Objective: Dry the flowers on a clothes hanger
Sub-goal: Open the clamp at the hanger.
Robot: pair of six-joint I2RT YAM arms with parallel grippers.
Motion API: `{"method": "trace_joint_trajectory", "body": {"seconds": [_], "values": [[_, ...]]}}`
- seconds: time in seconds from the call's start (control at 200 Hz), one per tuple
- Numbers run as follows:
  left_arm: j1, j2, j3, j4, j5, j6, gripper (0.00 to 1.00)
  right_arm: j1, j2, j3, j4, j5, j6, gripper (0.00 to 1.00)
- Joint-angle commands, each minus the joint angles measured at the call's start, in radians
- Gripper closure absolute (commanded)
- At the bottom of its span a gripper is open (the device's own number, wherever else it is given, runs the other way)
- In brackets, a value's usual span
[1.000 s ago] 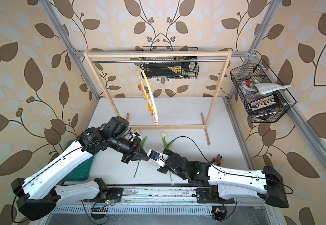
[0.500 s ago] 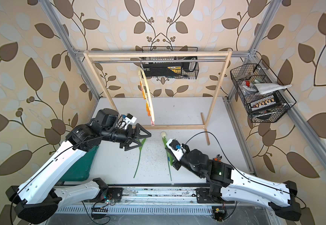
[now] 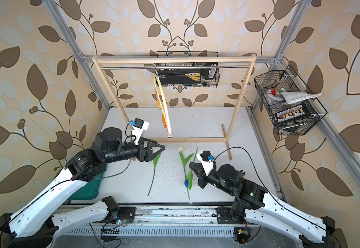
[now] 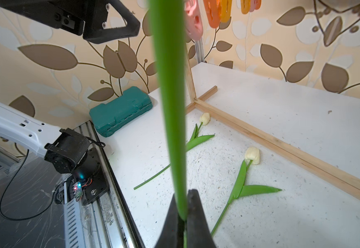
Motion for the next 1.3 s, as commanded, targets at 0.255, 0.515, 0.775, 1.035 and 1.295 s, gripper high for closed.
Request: {"method": "trace_joint_trajectory", "body": {"seconds": [0.255, 0.515, 0.775, 1.035, 1.295], "values": [[-0.017, -0.008, -0.141, 0.393, -0.059, 0.373, 0.42, -0.164, 0.035, -0.008, 0.06, -0.218, 0.044, 1.0], [-0.017, 0.05, -0.106, 0.426, -0.069, 0.448, 0.41, -0.283, 0.049, -0.011, 0.067, -0.335, 0.053, 1.0], [-0.016, 0.102, -0.074, 0.433, -0.078, 0.48, 0.41, -0.322, 0.068, -0.005, 0.078, -0.395, 0.067, 1.0], [-0.015, 0.161, -0.003, 0.41, -0.055, 0.495, 0.4, -0.336, 0.058, -0.002, 0.087, -0.46, 0.092, 1.0], [-0.015, 0.188, 0.045, 0.371, -0.049, 0.518, 0.39, -0.341, 0.04, 0.028, 0.054, -0.468, 0.096, 1.0]]}}
